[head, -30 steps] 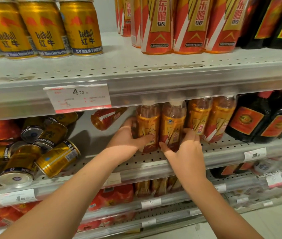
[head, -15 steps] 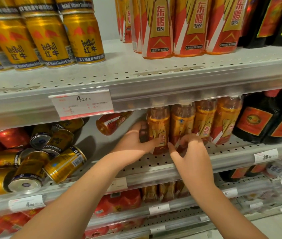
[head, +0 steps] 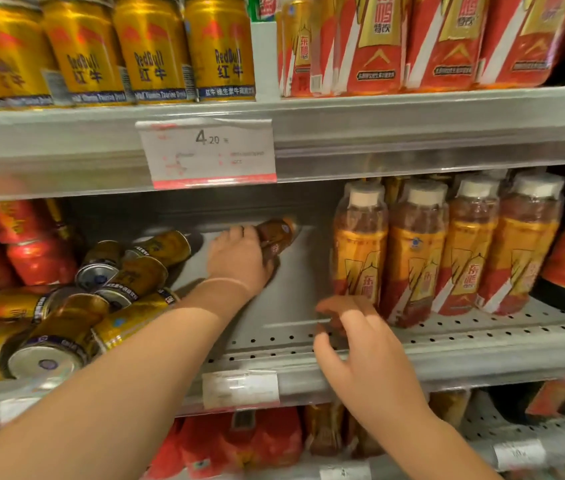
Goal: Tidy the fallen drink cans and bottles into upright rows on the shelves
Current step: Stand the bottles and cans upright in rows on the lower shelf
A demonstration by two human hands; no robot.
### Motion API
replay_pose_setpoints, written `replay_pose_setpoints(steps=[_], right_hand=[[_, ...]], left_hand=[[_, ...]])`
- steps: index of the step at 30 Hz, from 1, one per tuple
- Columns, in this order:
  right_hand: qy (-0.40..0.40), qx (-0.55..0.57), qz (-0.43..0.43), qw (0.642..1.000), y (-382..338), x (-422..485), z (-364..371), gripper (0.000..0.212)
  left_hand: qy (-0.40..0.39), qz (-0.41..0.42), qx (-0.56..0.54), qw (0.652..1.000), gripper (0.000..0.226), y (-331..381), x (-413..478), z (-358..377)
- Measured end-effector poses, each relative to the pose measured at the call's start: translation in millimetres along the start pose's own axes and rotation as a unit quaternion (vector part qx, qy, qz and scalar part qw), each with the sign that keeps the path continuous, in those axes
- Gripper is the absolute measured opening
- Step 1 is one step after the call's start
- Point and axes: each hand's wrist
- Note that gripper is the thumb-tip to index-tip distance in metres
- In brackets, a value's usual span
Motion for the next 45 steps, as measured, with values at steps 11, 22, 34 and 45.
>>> replay_pose_setpoints(steps=[11,22,34,45], right_hand=[[-0.005,-0.03,0.029,0.999,-5.2,2.5,-1.5,0.027],[0.001,-0.055,0.028,0.998,-11.6,-0.7,1.1,0.023],[-0.017,0.018,0.114,0.993,2.1,-3.2,-22.6,0.02],[-0.042,0.057,0.15,0.986,11.6,7.0,-41.2,0.012]], left_hand=[[-0.159,-0.013,0.073,0.985,0.081,16.4,-13.5,-40.4],[-0.032,-0.069,-0.202,0.976,0.059,3.8,-44.7,-17.5],[-0.006,-0.043,-0.477,0.878,0.055,20.6,-71.8,-0.3],[-0.132,0.04,-0.487,0.862,0.074,3.4,-65.8,-20.0]])
Point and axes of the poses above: each hand's wrist, its own x-axis towards the middle knuckle, its own z-axis out of the palm, y = z × x, and after that the axes turned 5 degrees about z, right-handed
